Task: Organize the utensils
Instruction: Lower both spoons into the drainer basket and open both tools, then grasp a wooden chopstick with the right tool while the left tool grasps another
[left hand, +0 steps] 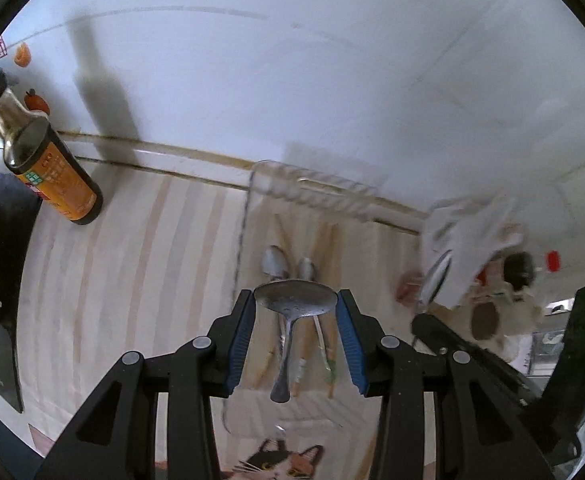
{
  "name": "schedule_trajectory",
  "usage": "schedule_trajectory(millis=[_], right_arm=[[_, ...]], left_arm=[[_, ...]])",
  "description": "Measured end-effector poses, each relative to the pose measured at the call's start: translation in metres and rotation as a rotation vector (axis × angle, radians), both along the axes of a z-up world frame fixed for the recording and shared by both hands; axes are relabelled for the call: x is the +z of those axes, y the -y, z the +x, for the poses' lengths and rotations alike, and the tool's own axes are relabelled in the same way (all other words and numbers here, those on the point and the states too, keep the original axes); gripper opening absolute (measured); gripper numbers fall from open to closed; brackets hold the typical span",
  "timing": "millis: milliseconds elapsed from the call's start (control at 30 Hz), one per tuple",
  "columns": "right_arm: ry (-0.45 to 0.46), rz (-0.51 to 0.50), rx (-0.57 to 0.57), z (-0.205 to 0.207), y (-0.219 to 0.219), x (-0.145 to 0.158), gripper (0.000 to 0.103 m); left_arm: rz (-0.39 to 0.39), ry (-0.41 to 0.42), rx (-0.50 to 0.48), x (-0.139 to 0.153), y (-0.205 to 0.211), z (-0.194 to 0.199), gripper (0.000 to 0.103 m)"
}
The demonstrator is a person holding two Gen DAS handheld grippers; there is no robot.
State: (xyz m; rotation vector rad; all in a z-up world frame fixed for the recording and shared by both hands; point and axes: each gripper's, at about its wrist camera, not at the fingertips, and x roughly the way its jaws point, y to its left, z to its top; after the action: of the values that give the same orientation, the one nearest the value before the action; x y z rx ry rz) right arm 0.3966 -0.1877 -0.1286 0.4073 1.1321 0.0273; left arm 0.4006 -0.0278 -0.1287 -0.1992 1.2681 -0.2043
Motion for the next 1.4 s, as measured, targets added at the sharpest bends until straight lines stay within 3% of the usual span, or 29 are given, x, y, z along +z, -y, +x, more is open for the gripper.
schedule_trajectory(millis=[300,433,533,567,633,700,867,967,1200,1400], right_arm=[[-0.071,-0.023,-0.006,0.024,0.005,-0.034,0.006],[-0.099,-0.018,0.006,0.027,0.006,-0.038,0.007],[-0.103,-0.031,0.020,0.026,0.006,-0.035,0.014],[-0.098,-0.041,0.023,0.024,0.006,-0.033,0.021],[-0.088,-0.052,0.021,0.019,0.007,-0.026,0.025],[-0.074,-0.067,0.019,0.013,0.008,-0.019,0.027],[-0.050,-0.088,-0.008,-0.016,0.020,-0.004,0.036],[-0.038,-0.100,-0.033,-0.040,0.030,0.001,0.044],[-0.008,-0.076,-0.117,-0.105,0.065,0.002,0.059],[-0.092,-0.082,-0.196,-0.158,0.095,-0.028,0.059]], left_arm=[[0.033,-0.093,0.006,-0.027,-0.002,0.012,0.039],[0.109,-0.058,-0.012,-0.019,0.005,0.005,0.039],[0.154,-0.004,-0.014,-0.006,0.005,-0.001,0.057],[0.171,0.019,-0.016,-0.001,0.006,-0.004,0.063],[0.208,0.068,-0.017,0.010,0.005,-0.012,0.063],[0.234,0.098,-0.012,0.017,0.002,-0.019,0.073],[0.262,0.171,0.018,0.029,-0.012,-0.048,0.079],[0.273,0.199,0.049,0.029,-0.022,-0.068,0.103],[0.331,0.181,0.066,0.003,-0.027,-0.105,0.103],[0.442,0.128,0.010,-0.044,-0.003,-0.145,0.103]])
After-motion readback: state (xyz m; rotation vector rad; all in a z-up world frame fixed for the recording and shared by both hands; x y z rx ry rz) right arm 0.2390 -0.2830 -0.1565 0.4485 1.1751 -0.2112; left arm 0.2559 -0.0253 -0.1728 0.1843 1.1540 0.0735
